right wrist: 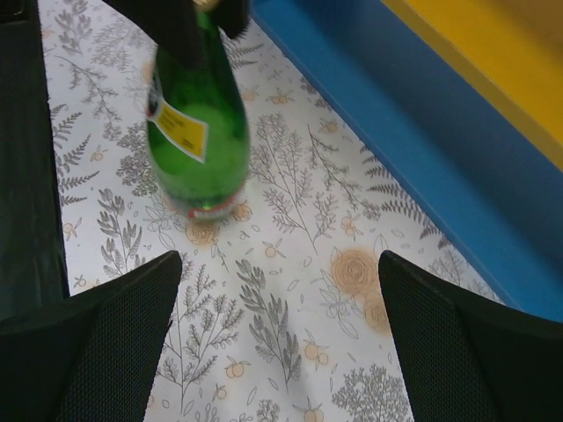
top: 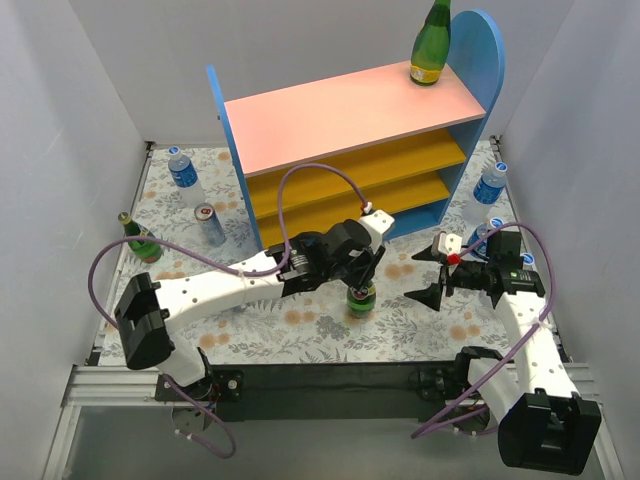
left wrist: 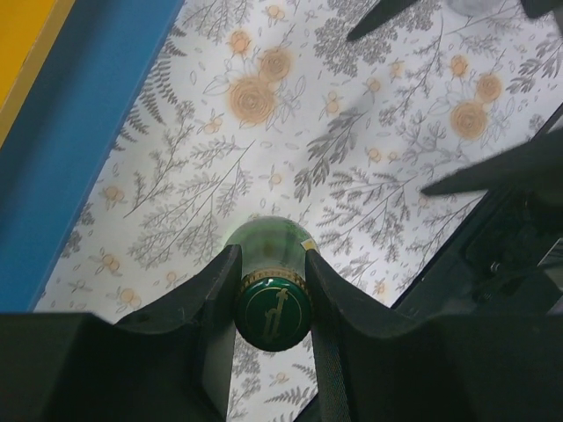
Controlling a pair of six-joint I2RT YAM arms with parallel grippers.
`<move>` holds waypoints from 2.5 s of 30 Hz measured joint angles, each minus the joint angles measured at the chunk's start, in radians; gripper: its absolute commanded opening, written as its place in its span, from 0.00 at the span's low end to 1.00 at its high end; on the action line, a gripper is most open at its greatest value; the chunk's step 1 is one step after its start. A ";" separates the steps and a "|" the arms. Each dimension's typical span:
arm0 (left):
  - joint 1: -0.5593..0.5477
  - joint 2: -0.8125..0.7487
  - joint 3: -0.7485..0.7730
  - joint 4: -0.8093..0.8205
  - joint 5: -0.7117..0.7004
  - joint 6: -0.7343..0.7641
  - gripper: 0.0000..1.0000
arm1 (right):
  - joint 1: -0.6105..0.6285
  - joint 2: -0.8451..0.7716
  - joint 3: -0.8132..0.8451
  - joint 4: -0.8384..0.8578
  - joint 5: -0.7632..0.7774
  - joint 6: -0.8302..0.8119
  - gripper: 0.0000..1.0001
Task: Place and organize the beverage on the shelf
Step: Pick up the drink from the center of the board.
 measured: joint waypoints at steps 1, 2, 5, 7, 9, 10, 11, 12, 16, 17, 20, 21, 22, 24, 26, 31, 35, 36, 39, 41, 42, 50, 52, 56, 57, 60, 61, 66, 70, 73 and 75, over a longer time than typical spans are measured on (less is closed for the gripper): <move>-0.003 0.026 0.023 0.000 -0.002 -0.006 0.00 | 0.007 -0.006 -0.008 0.000 -0.015 -0.020 0.98; -0.007 0.051 0.048 -0.001 -0.003 -0.013 0.00 | 0.015 -0.008 -0.013 0.001 -0.027 -0.032 0.98; -0.014 0.117 0.120 -0.005 -0.008 -0.031 0.00 | 0.050 0.003 -0.023 0.033 -0.033 -0.043 0.98; -0.015 0.151 0.164 -0.007 -0.011 -0.040 0.00 | 0.085 0.014 -0.029 0.063 -0.019 -0.039 0.98; -0.016 0.178 0.205 -0.018 -0.013 -0.050 0.00 | 0.125 0.019 -0.042 0.101 0.005 -0.022 0.98; -0.016 0.189 0.225 -0.022 -0.015 -0.052 0.00 | 0.140 0.019 -0.051 0.122 0.013 -0.007 0.98; -0.017 0.198 0.246 -0.028 -0.016 -0.054 0.00 | 0.157 0.019 -0.066 0.151 0.026 0.009 0.98; -0.017 0.207 0.269 -0.036 -0.018 -0.056 0.00 | 0.172 0.019 -0.079 0.175 0.039 0.028 0.98; -0.018 0.235 0.343 -0.051 -0.027 -0.061 0.00 | 0.204 0.029 -0.097 0.237 0.064 0.080 0.98; -0.018 0.241 0.361 -0.059 -0.027 -0.061 0.00 | 0.208 0.036 -0.097 0.254 0.065 0.090 0.98; -0.019 0.259 0.410 -0.077 -0.027 -0.063 0.00 | 0.212 0.064 -0.097 0.297 0.069 0.126 0.98; -0.019 0.265 0.427 -0.087 -0.027 -0.067 0.00 | 0.212 0.072 -0.097 0.314 0.068 0.135 0.98; -0.019 0.271 0.441 -0.096 -0.027 -0.068 0.00 | 0.211 0.077 -0.097 0.330 0.068 0.145 0.97; -0.017 0.287 0.470 -0.116 -0.037 -0.067 0.00 | 0.209 0.083 -0.097 0.357 0.069 0.164 0.93; -0.014 0.297 0.489 -0.130 -0.042 -0.068 0.00 | 0.209 0.090 -0.097 0.378 0.072 0.186 0.90; -0.013 0.305 0.516 -0.144 -0.052 -0.068 0.00 | 0.210 0.090 -0.097 0.431 0.073 0.228 0.86; -0.013 0.305 0.530 -0.146 -0.055 -0.072 0.00 | 0.210 0.091 -0.097 0.478 0.071 0.262 0.79; -0.013 0.305 0.532 -0.146 -0.057 -0.071 0.00 | 0.210 0.092 -0.097 0.488 0.071 0.270 0.77; -0.013 0.305 0.537 -0.151 -0.063 -0.071 0.00 | 0.211 0.108 -0.094 0.513 0.065 0.303 0.78; -0.012 0.306 0.539 -0.154 -0.068 -0.072 0.00 | 0.213 0.120 -0.090 0.520 0.061 0.318 0.79; -0.011 0.306 0.541 -0.155 -0.071 -0.075 0.00 | 0.214 0.124 -0.087 0.523 0.060 0.327 0.79; -0.012 0.306 0.557 -0.152 -0.098 -0.091 0.00 | 0.217 0.124 -0.083 0.600 0.069 0.476 0.80; -0.013 0.306 0.563 -0.145 -0.105 -0.100 0.00 | 0.217 0.120 -0.083 0.637 0.078 0.524 0.80; -0.014 0.306 0.583 -0.137 -0.114 -0.111 0.00 | 0.217 0.113 -0.083 0.707 0.090 0.600 0.77; -0.014 0.306 0.591 -0.137 -0.117 -0.110 0.00 | 0.217 0.113 -0.083 0.719 0.092 0.612 0.76; -0.014 0.306 0.603 -0.138 -0.124 -0.109 0.00 | 0.217 0.110 -0.083 0.748 0.099 0.635 0.75; -0.014 0.306 0.605 -0.138 -0.126 -0.108 0.00 | 0.217 0.108 -0.083 0.751 0.102 0.636 0.74; -0.014 0.306 0.613 -0.140 -0.132 -0.105 0.00 | 0.217 0.097 -0.083 0.758 0.113 0.647 0.42; -0.015 0.306 0.613 -0.140 -0.132 -0.104 0.00 | 0.217 0.095 -0.083 0.758 0.113 0.648 0.01; -0.015 0.306 0.613 -0.140 -0.133 -0.104 0.00 | 0.217 0.094 -0.083 0.757 0.114 0.647 0.01; -0.015 0.306 0.614 -0.140 -0.133 -0.104 0.00 | 0.217 0.092 -0.083 0.755 0.113 0.645 0.01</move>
